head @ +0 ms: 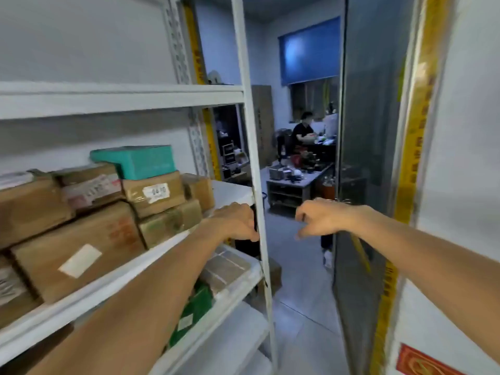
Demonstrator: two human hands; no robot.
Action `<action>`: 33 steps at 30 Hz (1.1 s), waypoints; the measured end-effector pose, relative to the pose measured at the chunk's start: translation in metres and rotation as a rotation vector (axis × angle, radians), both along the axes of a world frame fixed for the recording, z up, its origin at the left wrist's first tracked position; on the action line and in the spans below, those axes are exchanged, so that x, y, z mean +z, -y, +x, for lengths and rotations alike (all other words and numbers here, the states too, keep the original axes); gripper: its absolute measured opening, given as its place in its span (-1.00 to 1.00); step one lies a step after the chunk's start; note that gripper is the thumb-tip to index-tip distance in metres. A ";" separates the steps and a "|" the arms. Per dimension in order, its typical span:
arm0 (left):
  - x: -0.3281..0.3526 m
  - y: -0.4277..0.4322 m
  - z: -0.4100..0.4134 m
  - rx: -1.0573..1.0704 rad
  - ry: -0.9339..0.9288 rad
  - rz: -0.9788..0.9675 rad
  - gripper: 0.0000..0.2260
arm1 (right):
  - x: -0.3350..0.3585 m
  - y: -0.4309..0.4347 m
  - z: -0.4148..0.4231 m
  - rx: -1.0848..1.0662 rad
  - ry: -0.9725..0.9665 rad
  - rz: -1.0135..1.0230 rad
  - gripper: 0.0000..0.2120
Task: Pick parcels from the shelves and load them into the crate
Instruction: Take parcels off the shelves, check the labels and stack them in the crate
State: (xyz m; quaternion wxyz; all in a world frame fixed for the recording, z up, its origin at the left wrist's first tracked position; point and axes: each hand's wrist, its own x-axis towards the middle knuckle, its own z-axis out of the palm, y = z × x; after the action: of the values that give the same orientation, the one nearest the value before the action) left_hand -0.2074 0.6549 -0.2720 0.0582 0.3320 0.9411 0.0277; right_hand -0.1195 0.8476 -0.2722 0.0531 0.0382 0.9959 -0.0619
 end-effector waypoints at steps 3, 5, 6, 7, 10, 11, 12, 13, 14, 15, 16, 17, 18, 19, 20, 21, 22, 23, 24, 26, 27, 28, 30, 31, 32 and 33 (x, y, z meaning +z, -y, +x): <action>0.014 0.072 -0.009 0.162 -0.042 -0.006 -0.77 | 0.012 0.069 -0.046 0.199 -0.014 -0.012 -0.43; 0.022 0.113 -0.007 0.279 -0.098 0.024 -0.69 | 0.019 0.110 -0.064 0.317 -0.018 -0.006 -0.43; 0.024 0.132 -0.005 0.326 -0.118 0.056 -0.69 | 0.021 0.129 -0.071 0.365 -0.025 0.002 -0.44; 0.026 0.150 -0.001 0.369 -0.138 0.072 -0.71 | 0.021 0.146 -0.078 0.411 -0.036 0.003 -0.47; 0.025 0.203 0.018 0.532 -0.162 0.006 -0.68 | 0.020 0.201 -0.087 0.553 -0.057 0.000 -0.50; 0.024 0.220 0.027 0.607 -0.157 -0.011 -0.67 | 0.019 0.220 -0.086 0.603 -0.054 -0.004 -0.49; 0.022 0.238 0.037 0.678 -0.154 -0.010 -0.67 | 0.017 0.239 -0.085 0.654 -0.052 -0.015 -0.49; 0.021 0.255 0.048 0.748 -0.151 -0.004 -0.67 | 0.016 0.259 -0.082 0.703 -0.052 -0.031 -0.48; 0.019 0.272 0.060 0.806 -0.155 0.002 -0.65 | 0.015 0.278 -0.079 0.747 -0.053 -0.050 -0.48; 0.017 0.289 0.071 0.858 -0.160 0.013 -0.62 | 0.014 0.297 -0.074 0.788 -0.057 -0.063 -0.47; 0.016 0.306 0.083 0.914 -0.165 0.034 -0.61 | 0.013 0.316 -0.068 0.826 -0.063 -0.071 -0.46; 0.014 0.321 0.095 0.968 -0.174 0.048 -0.62 | 0.013 0.334 -0.063 0.862 -0.070 -0.081 -0.45; 0.014 0.335 0.106 1.008 -0.187 0.045 -0.64 | 0.012 0.351 -0.058 0.895 -0.077 -0.091 -0.45; 0.015 0.349 0.117 1.044 -0.193 0.031 -0.67 | 0.012 0.366 -0.052 0.925 -0.082 -0.099 -0.46; 0.015 0.361 0.126 1.077 -0.197 0.024 -0.72 | 0.012 0.381 -0.047 0.953 -0.089 -0.103 -0.46; 0.016 0.373 0.134 1.109 -0.200 0.029 -0.77 | 0.013 0.394 -0.043 0.978 -0.099 -0.110 -0.47; 0.017 0.384 0.141 1.136 -0.211 0.047 -0.80 | 0.014 0.407 -0.040 0.999 -0.119 -0.127 -0.49; 0.020 0.395 0.146 1.158 -0.233 0.073 -0.80 | 0.017 0.418 -0.038 1.005 -0.148 -0.160 -0.53; 0.023 0.406 0.149 1.170 -0.271 0.102 -0.79 | 0.021 0.429 -0.037 0.996 -0.182 -0.201 -0.56; 0.033 0.426 0.149 1.177 -0.363 0.184 -0.78 | 0.033 0.444 -0.040 0.929 -0.251 -0.280 -0.57; 0.040 0.434 0.145 1.169 -0.414 0.218 -0.77 | 0.039 0.449 -0.043 0.876 -0.291 -0.313 -0.57; 0.048 0.441 0.140 1.151 -0.466 0.239 -0.75 | 0.046 0.452 -0.046 0.821 -0.338 -0.344 -0.59; 0.063 0.449 0.128 1.104 -0.553 0.296 -0.74 | 0.057 0.453 -0.050 0.714 -0.424 -0.378 -0.64; 0.069 0.452 0.121 1.084 -0.581 0.333 -0.76 | 0.061 0.453 -0.052 0.674 -0.457 -0.377 -0.66; 0.074 0.455 0.113 1.062 -0.595 0.361 -0.76 | 0.063 0.452 -0.055 0.644 -0.483 -0.374 -0.70; 0.078 0.457 0.105 1.033 -0.592 0.385 -0.72 | 0.065 0.451 -0.057 0.620 -0.504 -0.380 -0.74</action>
State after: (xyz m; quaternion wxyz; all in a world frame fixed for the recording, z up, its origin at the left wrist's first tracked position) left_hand -0.1020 0.1983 -0.1941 -0.2868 -0.1678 0.9344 0.1284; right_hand -0.1761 0.3967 -0.2073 -0.1693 -0.2889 0.9132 -0.2323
